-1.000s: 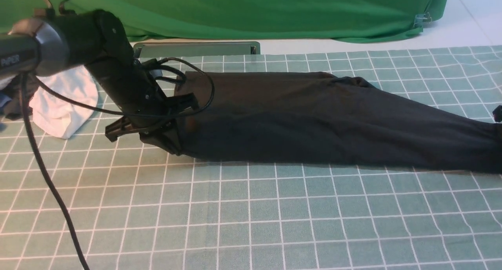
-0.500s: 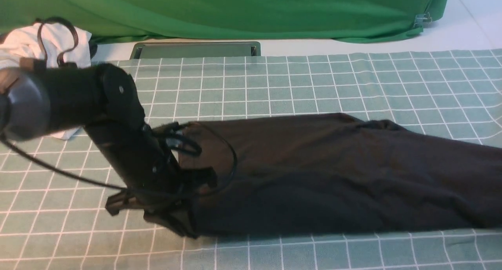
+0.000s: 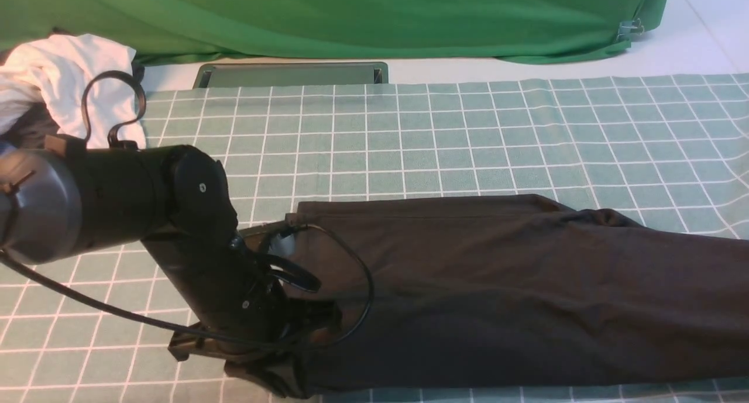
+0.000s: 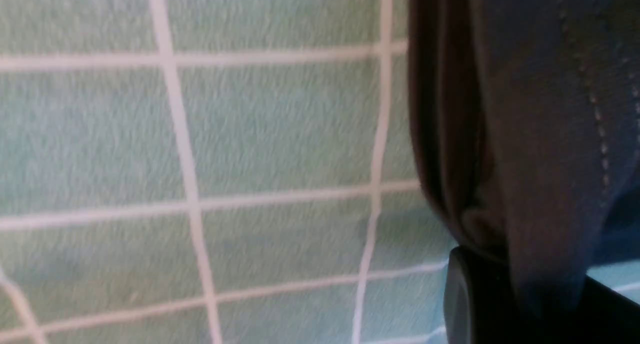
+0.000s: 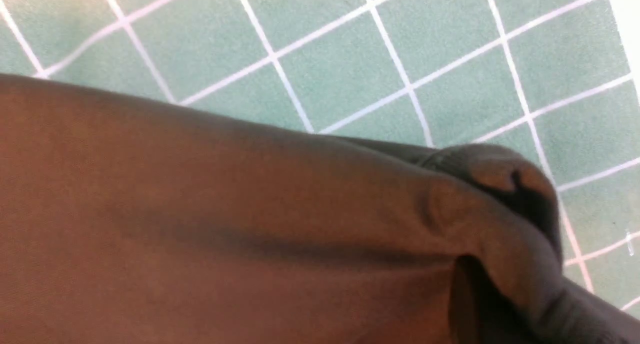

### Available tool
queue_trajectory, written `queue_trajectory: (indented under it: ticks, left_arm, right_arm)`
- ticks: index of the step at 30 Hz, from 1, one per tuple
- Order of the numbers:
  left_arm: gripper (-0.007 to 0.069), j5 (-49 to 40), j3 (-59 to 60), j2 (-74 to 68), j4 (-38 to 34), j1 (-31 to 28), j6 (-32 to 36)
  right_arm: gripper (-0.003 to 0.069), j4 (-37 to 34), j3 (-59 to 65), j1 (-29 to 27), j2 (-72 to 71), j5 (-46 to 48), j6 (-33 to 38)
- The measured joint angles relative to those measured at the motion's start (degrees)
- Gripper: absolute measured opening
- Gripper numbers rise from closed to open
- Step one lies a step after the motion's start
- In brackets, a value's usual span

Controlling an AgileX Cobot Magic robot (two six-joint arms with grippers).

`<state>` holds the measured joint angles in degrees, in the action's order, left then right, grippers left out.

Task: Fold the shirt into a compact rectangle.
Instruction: 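Pull the folded dark garment lengthwise by its ends to straighten it flat on the table, then fold the right end of the dark garment over onto its left end with the right gripper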

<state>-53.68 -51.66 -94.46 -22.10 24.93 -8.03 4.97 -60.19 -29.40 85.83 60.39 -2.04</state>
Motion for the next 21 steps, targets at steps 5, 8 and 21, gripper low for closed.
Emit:
queue_trajectory:
  ticks: [5, 8, 21]
  left_arm:
    - [0.0201, -3.4, -0.4, 0.0, 1.9, 0.0, -1.2]
    - [0.0298, -7.9, -3.1, 0.1, 6.2, 0.0, -2.5]
    - [0.034, -13.7, -21.5, 0.1, 18.5, -7.1, -4.7]
  right_arm:
    - [0.0076, -2.7, 0.0, -0.1, 0.0, -1.1, 1.5]
    - [0.0076, -5.0, 0.0, 0.1, 0.0, -1.7, 2.0]
    - [0.0076, -7.0, -10.0, 20.5, 0.0, 5.7, -1.4]
